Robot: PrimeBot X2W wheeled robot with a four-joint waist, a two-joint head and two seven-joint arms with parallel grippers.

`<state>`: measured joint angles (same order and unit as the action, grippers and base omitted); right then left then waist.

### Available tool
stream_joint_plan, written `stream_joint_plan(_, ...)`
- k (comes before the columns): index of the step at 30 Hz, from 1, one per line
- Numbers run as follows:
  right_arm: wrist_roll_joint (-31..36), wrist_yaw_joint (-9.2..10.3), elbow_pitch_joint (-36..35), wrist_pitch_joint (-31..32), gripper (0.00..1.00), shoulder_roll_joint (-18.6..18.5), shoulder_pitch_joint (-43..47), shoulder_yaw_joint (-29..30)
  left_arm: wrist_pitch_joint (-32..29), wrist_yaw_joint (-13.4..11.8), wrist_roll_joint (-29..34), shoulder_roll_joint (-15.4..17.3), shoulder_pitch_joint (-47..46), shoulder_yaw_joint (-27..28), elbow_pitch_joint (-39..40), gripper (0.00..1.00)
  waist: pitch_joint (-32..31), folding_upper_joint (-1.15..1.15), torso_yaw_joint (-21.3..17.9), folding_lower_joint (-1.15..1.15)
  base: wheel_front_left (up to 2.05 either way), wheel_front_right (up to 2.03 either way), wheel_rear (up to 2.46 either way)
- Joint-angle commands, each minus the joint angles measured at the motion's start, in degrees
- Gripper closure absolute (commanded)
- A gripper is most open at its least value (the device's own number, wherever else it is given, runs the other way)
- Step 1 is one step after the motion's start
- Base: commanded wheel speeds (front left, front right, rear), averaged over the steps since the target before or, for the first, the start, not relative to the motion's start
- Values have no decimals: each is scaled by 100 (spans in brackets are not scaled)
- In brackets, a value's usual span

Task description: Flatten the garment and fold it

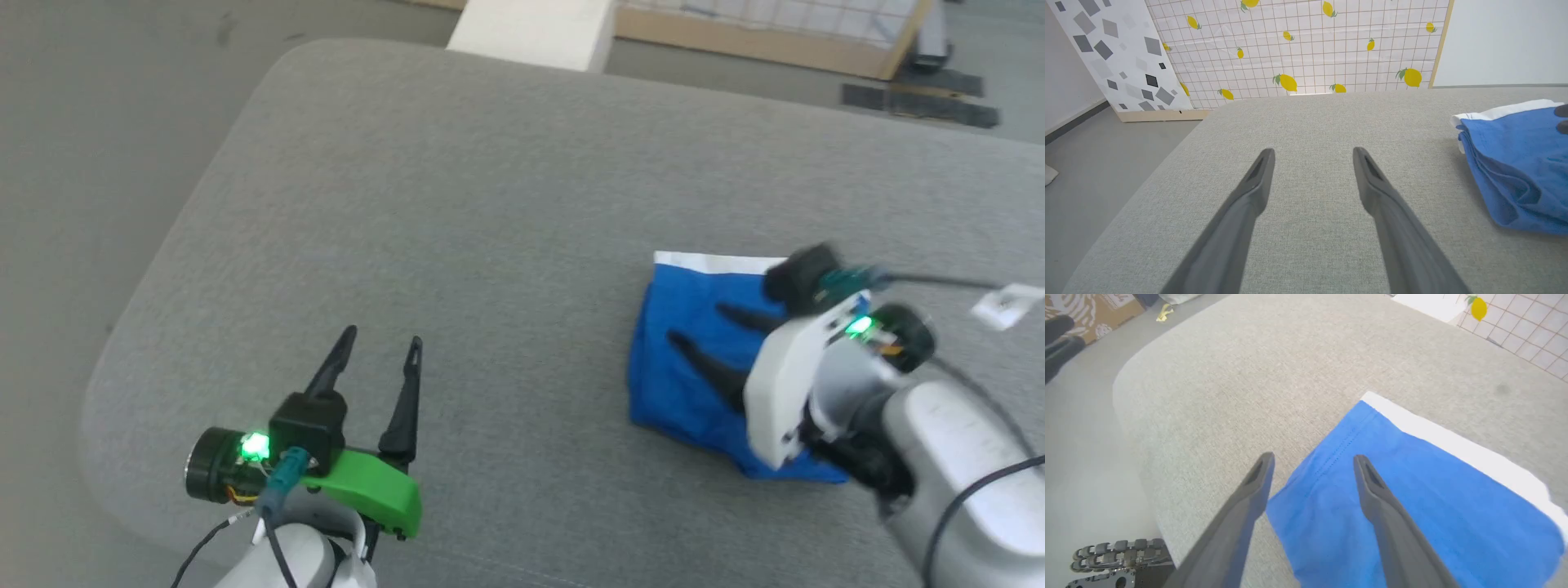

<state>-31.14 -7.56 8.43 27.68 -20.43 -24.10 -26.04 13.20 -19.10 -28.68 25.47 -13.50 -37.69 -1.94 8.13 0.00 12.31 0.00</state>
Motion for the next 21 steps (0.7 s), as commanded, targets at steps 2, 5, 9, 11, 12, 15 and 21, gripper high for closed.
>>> stream_joint_plan(2, -162, 8, -229, -25, 0, -147, -142, 202, 14, -43, -128, 54, 21, 71, 40, 0, -237, 0, -337, 0, 0, 0, 0)
stream_joint_plan(5, -206, 8, -501, -106, 0, -297, -218, 591, 7, -95, -166, 110, 74, 134, 94, 0, -307, 0, -547, 0, 0, 0, 0)
stream_joint_plan(9, 86, 8, -674, -463, 0, -445, -194, 1248, 10, -180, -232, 166, 157, 236, 180, 0, -368, 0, -787, 0, 0, 0, 0)
stream_joint_plan(11, 303, 8, -686, -715, 0, -481, -89, 1592, 15, -221, -269, 191, 211, 287, 227, 0, -396, 0, -901, 0, 0, 0, 0)
stream_joint_plan(12, 405, 8, -689, -846, 0, -479, -27, 1760, 17, -235, -288, 203, 238, 308, 247, 0, -403, 0, -946, 0, 0, 0, 0)
stream_joint_plan(15, 723, 8, -737, -1268, 0, -429, 280, 2277, 26, -272, -338, 248, 329, 364, 308, 0, -426, 0, -1085, 0, 0, 0, 0)
stream_joint_plan(21, 1089, 8, -1029, -1938, 0, -55, 1180, 3182, 41, -321, -402, 293, 463, 424, 393, 0, -459, 0, -1214, 0, 0, 0, 0)
